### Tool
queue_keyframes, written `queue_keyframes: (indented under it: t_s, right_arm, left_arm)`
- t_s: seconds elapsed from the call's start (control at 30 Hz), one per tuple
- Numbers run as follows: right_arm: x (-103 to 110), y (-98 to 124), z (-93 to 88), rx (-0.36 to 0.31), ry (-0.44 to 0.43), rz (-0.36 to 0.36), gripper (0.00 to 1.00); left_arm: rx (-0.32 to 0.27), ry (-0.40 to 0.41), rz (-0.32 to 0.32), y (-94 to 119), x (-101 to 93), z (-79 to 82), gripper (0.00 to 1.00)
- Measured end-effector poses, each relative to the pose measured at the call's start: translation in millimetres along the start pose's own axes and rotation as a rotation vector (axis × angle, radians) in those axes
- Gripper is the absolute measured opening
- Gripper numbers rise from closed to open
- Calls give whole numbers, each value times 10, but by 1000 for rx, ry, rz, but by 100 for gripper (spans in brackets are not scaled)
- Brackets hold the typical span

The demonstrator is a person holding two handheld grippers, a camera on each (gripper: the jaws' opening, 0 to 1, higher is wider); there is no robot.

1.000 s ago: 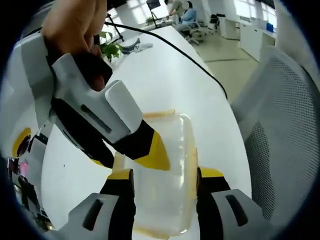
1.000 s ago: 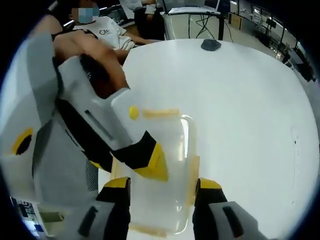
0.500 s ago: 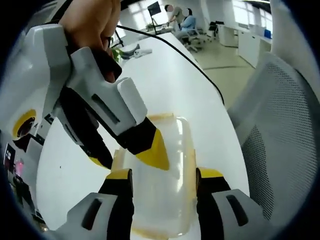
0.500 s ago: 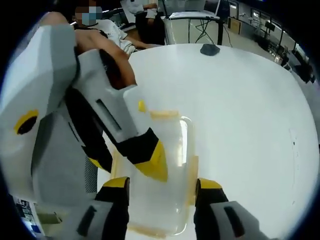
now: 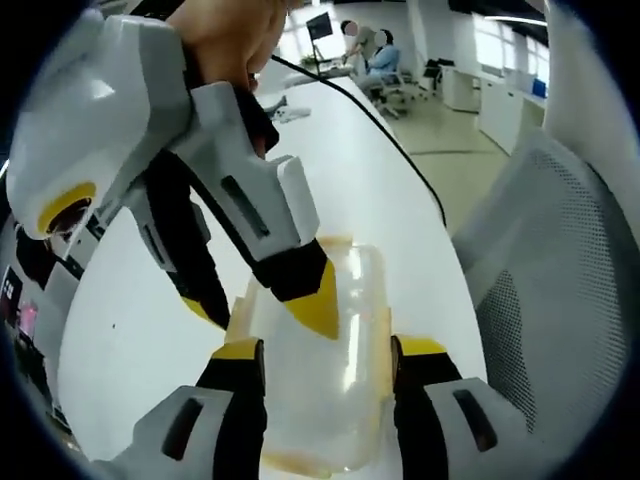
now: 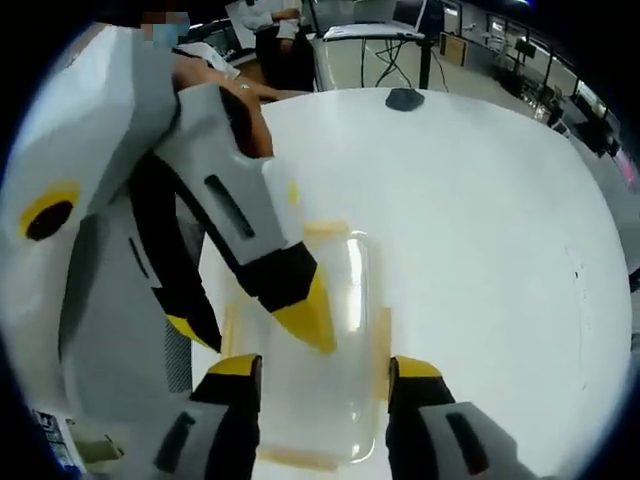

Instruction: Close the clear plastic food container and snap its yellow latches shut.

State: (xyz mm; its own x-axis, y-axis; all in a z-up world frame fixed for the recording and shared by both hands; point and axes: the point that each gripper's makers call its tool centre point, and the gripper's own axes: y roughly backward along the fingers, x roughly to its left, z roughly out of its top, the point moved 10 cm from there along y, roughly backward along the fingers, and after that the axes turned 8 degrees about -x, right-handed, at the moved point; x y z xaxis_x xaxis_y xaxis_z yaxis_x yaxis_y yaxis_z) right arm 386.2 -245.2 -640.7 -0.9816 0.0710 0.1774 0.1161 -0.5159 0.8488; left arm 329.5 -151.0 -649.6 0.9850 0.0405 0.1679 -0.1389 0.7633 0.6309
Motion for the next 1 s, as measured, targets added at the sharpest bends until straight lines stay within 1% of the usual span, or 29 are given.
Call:
queue_keyframes:
  t_s: [0.07,0.13,0.17,0.23,0.33,0.5,0.6,0.7,0.8,0.87,0.9,0.93,0.97,1.0]
  right_arm:
    - [10,24,5,-14,-5,-5,51]
    - [21,67,7,-31,0,-28,50]
    - [22,93,7,-39,-1,-47,50]
    - [28,135,2,-63,-19,-76,52]
    - [56,193,-29,-81,-15,-107,53]
    - [136,260,-157,-110,-24,-139,57]
    - [192,288,-271,-118,-31,-146,57]
    - [256,298,-349,-120,-29,-144,59]
    - [304,280,-409,-116,-26,-148,66]
    - [333,269,-442,-111,-18,-146,65]
    - [344,262,-450,-112,-5,-151,67]
    - [358,248,-464,-112,-1,-154,70]
    - [368,236,-473,-111,0,-155,72]
    - [380,222,-480,-112,3,-156,76]
  left_arm:
    - [-11,-11,5,36,20,17,52]
    - [-12,-25,-2,77,46,32,48]
    - [-6,-15,0,100,79,34,49]
    - [-22,6,5,155,130,45,52]
    - [-6,5,11,230,207,21,54]
    - [4,28,14,366,311,-77,59]
    - [19,32,10,441,347,-163,58]
    - [14,38,-10,483,360,-210,59]
    - [33,46,-33,489,364,-276,63]
    - [40,57,-61,476,346,-309,68]
    - [46,57,-63,465,345,-326,71]
    - [48,48,-69,457,338,-343,75]
    - [45,47,-77,446,331,-355,77]
    - [55,47,-83,428,328,-375,78]
